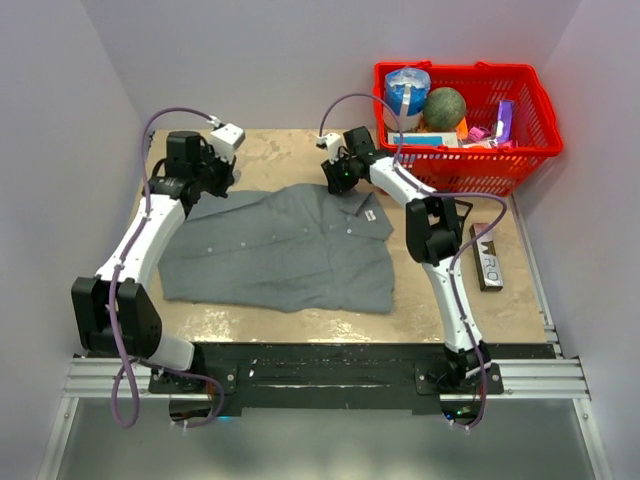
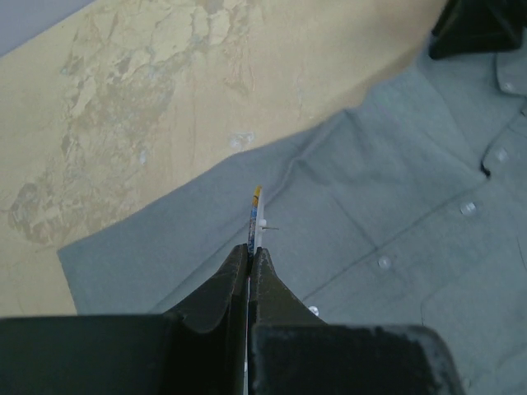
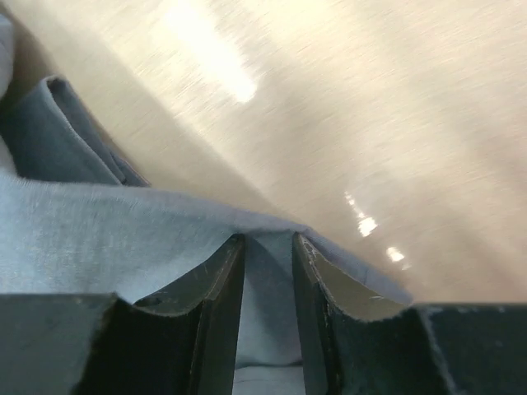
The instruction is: Remove the brooch from the garment
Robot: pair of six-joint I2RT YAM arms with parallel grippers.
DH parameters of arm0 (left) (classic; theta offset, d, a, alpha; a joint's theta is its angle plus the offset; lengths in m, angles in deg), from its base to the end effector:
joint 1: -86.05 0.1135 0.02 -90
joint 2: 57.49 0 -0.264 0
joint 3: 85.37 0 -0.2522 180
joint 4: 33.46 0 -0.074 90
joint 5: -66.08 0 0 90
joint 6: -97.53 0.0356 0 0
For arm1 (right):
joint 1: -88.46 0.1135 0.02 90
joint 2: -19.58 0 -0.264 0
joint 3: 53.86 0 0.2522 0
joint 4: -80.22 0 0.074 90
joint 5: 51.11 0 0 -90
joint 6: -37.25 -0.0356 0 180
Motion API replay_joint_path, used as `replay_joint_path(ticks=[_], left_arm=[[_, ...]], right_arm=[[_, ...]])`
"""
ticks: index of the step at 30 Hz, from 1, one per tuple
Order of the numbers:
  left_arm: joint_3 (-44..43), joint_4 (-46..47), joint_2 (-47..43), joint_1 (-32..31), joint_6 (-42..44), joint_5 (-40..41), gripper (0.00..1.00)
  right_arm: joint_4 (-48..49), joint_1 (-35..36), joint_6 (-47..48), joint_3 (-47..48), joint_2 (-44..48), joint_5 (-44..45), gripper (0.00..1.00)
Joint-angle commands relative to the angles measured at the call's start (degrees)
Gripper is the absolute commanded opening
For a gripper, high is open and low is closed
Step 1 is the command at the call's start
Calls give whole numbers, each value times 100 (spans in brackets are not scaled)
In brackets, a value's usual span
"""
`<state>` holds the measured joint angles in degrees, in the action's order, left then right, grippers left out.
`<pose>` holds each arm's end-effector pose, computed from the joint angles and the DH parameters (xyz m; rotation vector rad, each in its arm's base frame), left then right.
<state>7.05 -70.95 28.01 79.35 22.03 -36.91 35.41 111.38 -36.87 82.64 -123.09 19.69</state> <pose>0.3367 -0.0476 0.3229 0.5250 2.1115 -0.1705 0.5006 0.2244 0.1629 -0.9499 2.2565 0.4657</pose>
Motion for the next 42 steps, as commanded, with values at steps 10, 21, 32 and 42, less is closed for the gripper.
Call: replay_joint_path(ticks=[10,21,32,42], left_arm=[[439,913,-833,441,-772,-2462,0],[-253,100,-122,441,-643,-4166,0],[-449,-748,512,450,-158,-5160,0],[-633,-1187,705,441,773,-5609,0]], right_arm=[[-102,353,573,-1532,2242,-1499,49],[414,442,40,-3046,2157,-1202,47],[82,495,775,-1568,1987,-1804,50],[-604,37,1067,-1957,3290,-3705,70]])
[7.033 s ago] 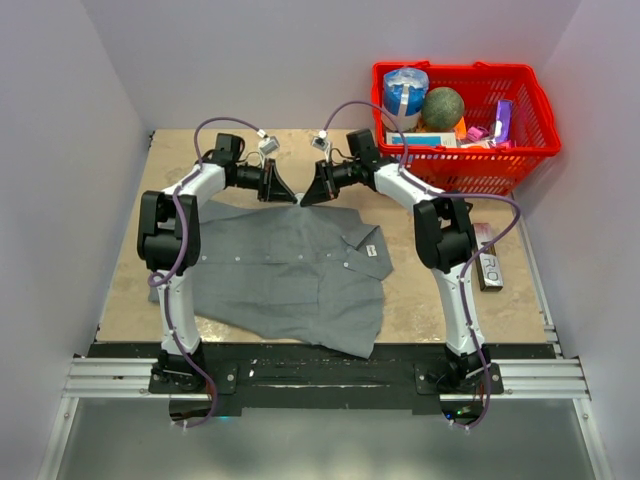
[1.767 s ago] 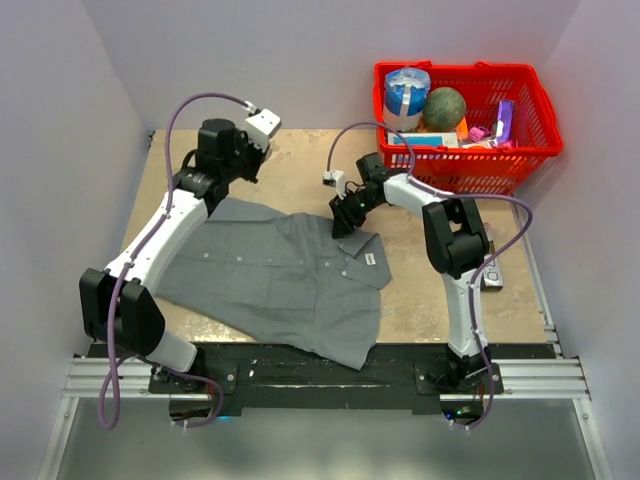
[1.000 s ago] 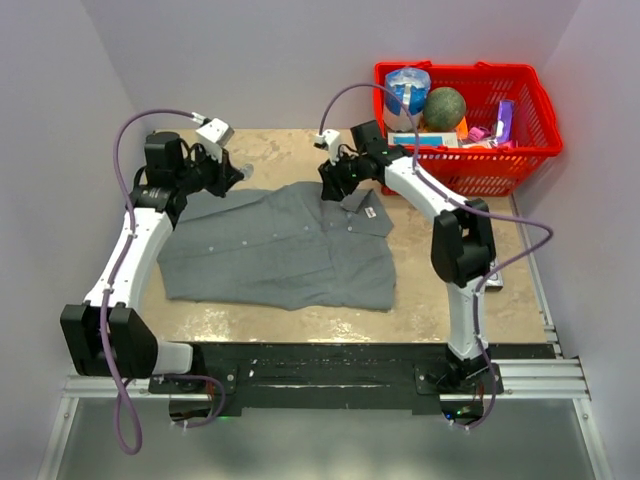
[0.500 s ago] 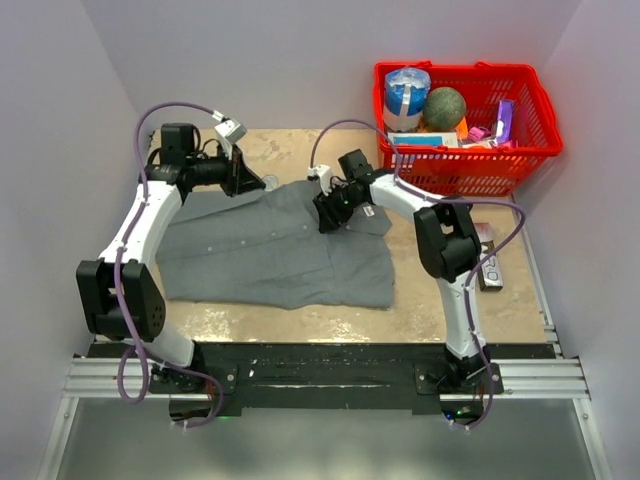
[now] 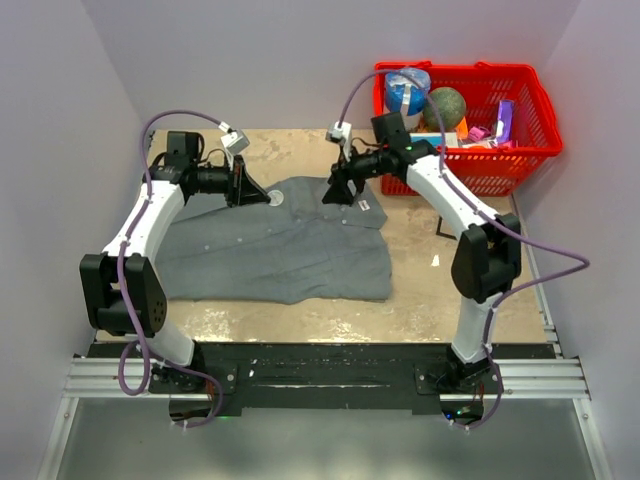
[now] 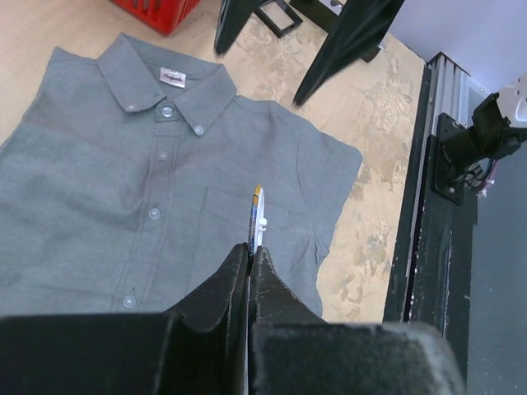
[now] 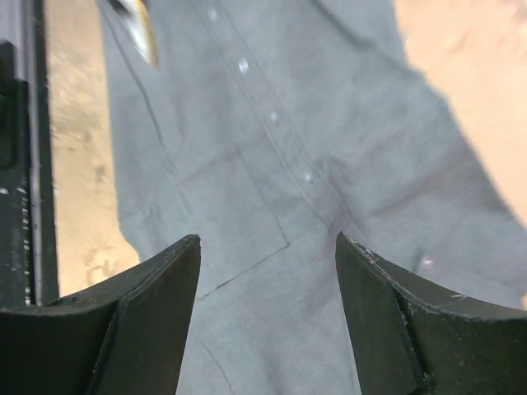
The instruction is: Remove the brooch from the garment
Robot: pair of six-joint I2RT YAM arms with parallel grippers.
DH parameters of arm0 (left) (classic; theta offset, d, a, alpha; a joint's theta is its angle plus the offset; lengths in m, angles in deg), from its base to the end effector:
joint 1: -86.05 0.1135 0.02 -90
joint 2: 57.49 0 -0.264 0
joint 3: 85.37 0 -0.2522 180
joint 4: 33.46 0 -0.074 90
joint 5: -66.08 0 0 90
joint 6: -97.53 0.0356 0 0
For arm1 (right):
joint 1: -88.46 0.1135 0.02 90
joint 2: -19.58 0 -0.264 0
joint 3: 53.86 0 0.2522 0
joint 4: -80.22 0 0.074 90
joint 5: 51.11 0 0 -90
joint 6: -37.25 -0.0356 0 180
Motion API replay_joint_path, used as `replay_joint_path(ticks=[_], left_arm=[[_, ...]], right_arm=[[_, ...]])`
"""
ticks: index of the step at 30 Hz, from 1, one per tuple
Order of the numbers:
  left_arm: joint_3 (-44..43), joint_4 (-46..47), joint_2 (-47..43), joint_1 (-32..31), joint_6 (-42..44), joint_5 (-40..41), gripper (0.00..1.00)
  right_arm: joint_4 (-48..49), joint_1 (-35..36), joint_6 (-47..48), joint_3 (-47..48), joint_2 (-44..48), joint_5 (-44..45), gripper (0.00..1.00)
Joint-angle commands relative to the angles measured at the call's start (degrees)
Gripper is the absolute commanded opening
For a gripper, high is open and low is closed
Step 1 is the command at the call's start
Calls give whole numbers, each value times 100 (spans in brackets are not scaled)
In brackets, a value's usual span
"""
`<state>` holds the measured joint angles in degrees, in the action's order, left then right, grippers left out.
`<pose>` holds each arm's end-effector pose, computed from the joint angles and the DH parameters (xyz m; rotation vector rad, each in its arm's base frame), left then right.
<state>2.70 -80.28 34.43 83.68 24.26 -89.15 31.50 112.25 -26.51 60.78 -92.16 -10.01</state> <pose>0.3403 -0.0464 0.3126 0.8352 1.8969 -1.1762 0.3895 0.2010 0.3016 -1.2890 1.8091 0.9740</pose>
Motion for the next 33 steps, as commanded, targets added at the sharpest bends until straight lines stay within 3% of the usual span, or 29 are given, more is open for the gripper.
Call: replay_joint_path(ticks=[1,5,6,7,8,13,18,22,33], left_arm=[[-225,-315,89,9,637,-437,0],[-427,-377,265,-26,691,-517,0],[-462,-368,291,-44,682,-508,0],[-540,-290,309,-79,630,-491,0],[-576,-219,318,-97,560,-490,0],[-673,569,283,-158,-362,-273,0],[-629,1319,274,-263,-1311,-578,0],[-612,1644,318,-325,-1594,-815,0],[-655,2014,415,-545,-1963,-930,0]], right_arm=[[-213,-50,4,265,153,-735,70],[6,-50,-215,326,127,-700,72],[7,-41,-294,484,92,-691,79],[-2,-41,-408,590,74,-699,98],[-37,-41,-435,704,30,-734,98],[269,-50,-899,960,117,-1007,96],[1455,-50,-1726,565,328,-1384,91],[2185,-50,-2769,433,267,-1648,87],[2705,64,-3283,433,144,-1780,75]])
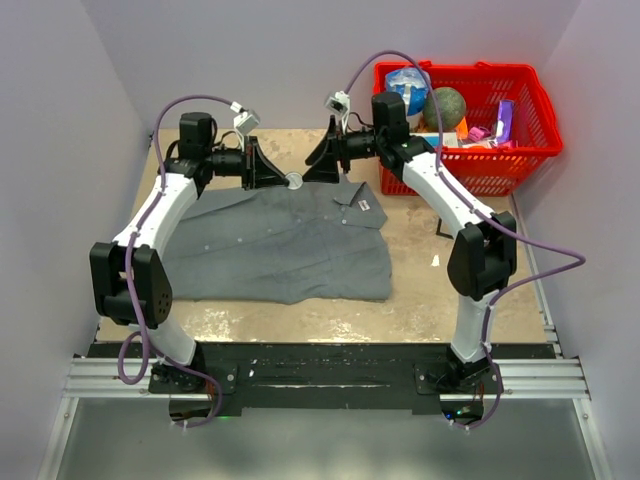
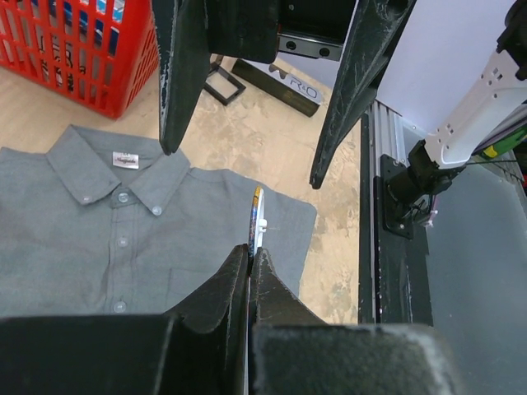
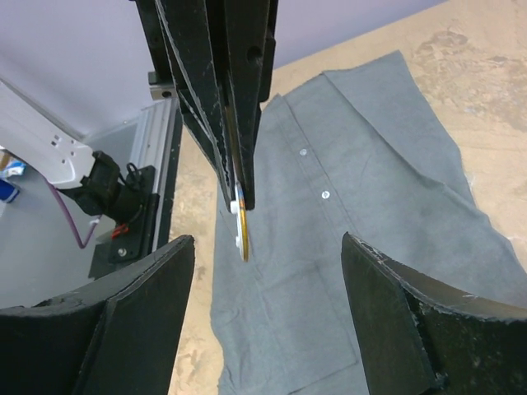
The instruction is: Remove the brooch from the garment
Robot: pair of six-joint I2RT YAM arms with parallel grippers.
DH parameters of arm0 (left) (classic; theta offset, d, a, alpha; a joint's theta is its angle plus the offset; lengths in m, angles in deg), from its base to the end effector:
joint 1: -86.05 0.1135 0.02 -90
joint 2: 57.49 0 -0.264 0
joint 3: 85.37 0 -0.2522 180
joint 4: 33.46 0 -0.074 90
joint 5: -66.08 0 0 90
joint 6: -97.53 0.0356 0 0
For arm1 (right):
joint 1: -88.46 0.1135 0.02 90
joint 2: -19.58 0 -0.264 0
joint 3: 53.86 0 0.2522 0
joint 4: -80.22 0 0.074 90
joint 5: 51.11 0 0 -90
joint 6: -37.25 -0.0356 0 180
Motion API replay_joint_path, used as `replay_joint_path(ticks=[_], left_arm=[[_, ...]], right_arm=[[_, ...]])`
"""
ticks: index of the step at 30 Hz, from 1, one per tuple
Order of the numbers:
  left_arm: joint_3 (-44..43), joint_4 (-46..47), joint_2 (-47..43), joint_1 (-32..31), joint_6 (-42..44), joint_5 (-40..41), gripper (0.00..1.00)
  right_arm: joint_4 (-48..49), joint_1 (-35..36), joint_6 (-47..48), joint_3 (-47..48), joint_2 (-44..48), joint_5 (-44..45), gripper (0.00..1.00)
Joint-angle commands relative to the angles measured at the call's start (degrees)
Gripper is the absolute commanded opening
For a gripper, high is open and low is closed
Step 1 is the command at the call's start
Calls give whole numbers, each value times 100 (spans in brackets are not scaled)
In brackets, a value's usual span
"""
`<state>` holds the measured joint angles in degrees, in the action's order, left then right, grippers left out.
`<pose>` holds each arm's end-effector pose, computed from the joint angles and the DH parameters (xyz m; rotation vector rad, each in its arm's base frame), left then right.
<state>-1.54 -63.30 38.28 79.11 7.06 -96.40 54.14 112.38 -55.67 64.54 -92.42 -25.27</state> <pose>0.3657 -0.0787 0.3363 0.8632 1.7387 -1.3726 0.4018 0.2133 0.3562 -1.0934 1.6016 1.3716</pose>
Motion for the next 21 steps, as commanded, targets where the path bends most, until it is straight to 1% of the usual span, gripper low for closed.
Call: replay_joint_path(ticks=[1,4,10,12,20,21], left_arm=[[-249,333,39,-97,-260,-178,0],[-319,403,39,-150,-366,-29,0],[-416,535,91,-185,-515,15,0],[-442,544,100,-185,-524,50,0],[-486,693,118,-185,-665,77,0],[-478,685,118,-185,-682,77,0]], right_arm=[[458,60,-402,57,162,-272,74],[485,77,-403,65,127,-325,70],[520,104,-429,109,100,-316,66],[494,104,-429,100,109,-281,63],[432,113,-394,74,126,-176,60],[432,113,-402,74,126,-167,59]])
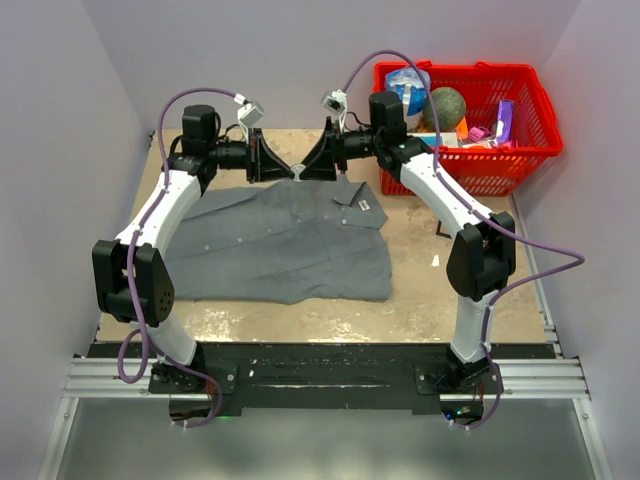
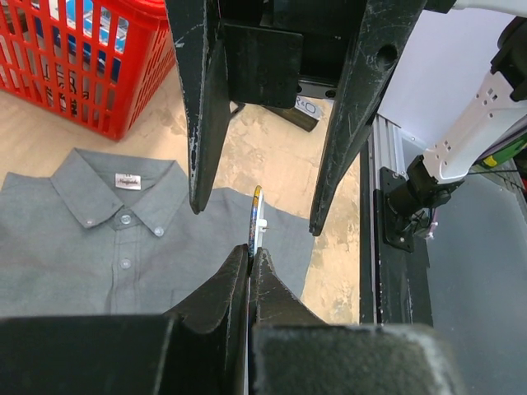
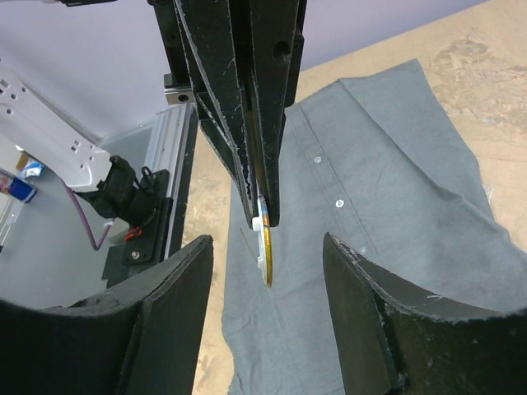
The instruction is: Remove the brooch from the garment
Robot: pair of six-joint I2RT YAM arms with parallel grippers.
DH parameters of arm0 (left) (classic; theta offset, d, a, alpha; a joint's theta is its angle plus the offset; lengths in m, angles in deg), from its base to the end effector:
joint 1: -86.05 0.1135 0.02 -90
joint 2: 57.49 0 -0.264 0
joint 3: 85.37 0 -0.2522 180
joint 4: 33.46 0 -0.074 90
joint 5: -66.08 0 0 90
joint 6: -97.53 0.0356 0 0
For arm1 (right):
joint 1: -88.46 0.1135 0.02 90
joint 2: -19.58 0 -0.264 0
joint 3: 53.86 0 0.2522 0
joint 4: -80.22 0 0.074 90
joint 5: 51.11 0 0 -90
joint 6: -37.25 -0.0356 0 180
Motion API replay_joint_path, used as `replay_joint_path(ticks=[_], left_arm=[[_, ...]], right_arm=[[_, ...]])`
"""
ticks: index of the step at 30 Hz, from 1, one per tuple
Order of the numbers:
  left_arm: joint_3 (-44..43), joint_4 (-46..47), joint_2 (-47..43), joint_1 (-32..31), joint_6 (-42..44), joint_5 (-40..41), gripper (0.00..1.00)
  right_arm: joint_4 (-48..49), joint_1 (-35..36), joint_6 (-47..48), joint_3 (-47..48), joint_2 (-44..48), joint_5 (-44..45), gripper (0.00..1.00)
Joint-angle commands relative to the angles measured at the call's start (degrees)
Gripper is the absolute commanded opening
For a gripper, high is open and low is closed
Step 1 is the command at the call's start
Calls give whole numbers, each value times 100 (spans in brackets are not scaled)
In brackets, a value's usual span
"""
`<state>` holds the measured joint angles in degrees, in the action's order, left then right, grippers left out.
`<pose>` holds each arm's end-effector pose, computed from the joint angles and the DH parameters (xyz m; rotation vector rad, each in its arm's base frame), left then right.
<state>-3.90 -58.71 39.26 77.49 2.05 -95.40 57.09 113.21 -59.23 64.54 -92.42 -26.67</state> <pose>0.3721 -0.0901 0.3495 0.8635 1.7087 -1.3753 0.3992 0.2197 0.3608 -1.0951 1.5802 1.4225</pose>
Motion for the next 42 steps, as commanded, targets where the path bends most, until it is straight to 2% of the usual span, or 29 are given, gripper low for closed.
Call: replay_joint_path(ticks=[1,29,42], left_arm=[[-242,234,11,-23,-182,-24,0],[-233,445,19,-41,-367,-138,0],[-241,367,19,-41,-244,-208,0]], right_arm=[[128,38,-46,74,118,-18,58],[-39,91,-107,118,39,298,40],[-83,100,-108,83,12,342,36]])
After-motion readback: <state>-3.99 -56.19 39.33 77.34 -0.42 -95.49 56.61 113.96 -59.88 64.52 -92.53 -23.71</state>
